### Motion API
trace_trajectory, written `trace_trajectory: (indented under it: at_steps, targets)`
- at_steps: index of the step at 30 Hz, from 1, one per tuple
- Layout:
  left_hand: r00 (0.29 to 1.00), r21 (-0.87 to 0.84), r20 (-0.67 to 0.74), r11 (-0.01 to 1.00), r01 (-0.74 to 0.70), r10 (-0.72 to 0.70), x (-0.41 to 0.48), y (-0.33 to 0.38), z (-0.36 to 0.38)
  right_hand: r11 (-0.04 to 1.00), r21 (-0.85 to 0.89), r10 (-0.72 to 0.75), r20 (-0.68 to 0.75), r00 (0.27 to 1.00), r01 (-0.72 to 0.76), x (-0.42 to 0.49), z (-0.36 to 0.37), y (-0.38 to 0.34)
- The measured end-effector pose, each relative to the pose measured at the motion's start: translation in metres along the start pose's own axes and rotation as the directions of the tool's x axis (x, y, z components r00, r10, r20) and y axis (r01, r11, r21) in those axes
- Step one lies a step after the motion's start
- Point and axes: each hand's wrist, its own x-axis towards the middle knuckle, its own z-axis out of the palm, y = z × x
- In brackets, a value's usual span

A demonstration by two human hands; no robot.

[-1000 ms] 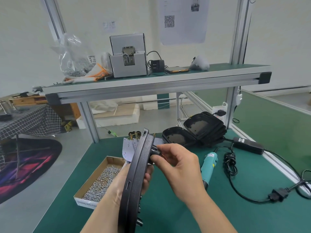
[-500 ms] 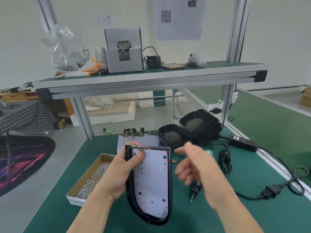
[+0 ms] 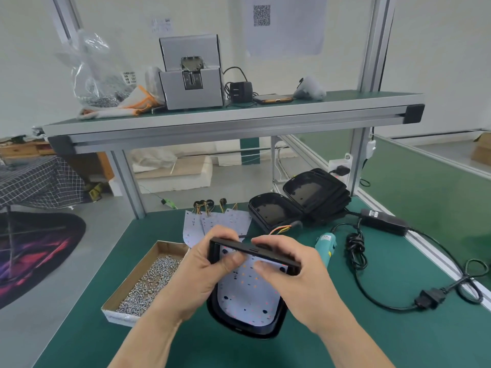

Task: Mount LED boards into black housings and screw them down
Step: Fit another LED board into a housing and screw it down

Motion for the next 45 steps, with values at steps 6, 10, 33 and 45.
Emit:
trace_trajectory:
  at_steps: [6,10,33,45]
  targets:
    - [0.999,-0.022,-0.027,0.999,0.025,-0.026,-0.002,-0.009,0.0,0.998,0.023,-0.055,0.059,0.997,0.054,0.004,-0.001,0.003]
    - [0.983,-0.09,-0.108,0.987,0.136,-0.146,0.001,-0.019,0.007,1.0,0.025,0.007,0.121,0.993,-0.01,0.019,-0.005,0.014]
    - [0.674,0.43,-0.502,0.519,0.739,-0.543,0.017,-0.096,0.012,0.899,0.034,0.438,-0.034,0.898,-0.437,0.014,0.034,0.106]
    - [0.735,0.826,-0.356,0.173,0.536,-0.578,-0.014,-0.09,-0.128,0.893,0.058,0.448,-0.061,0.892,-0.445,0.012,0.041,0.112]
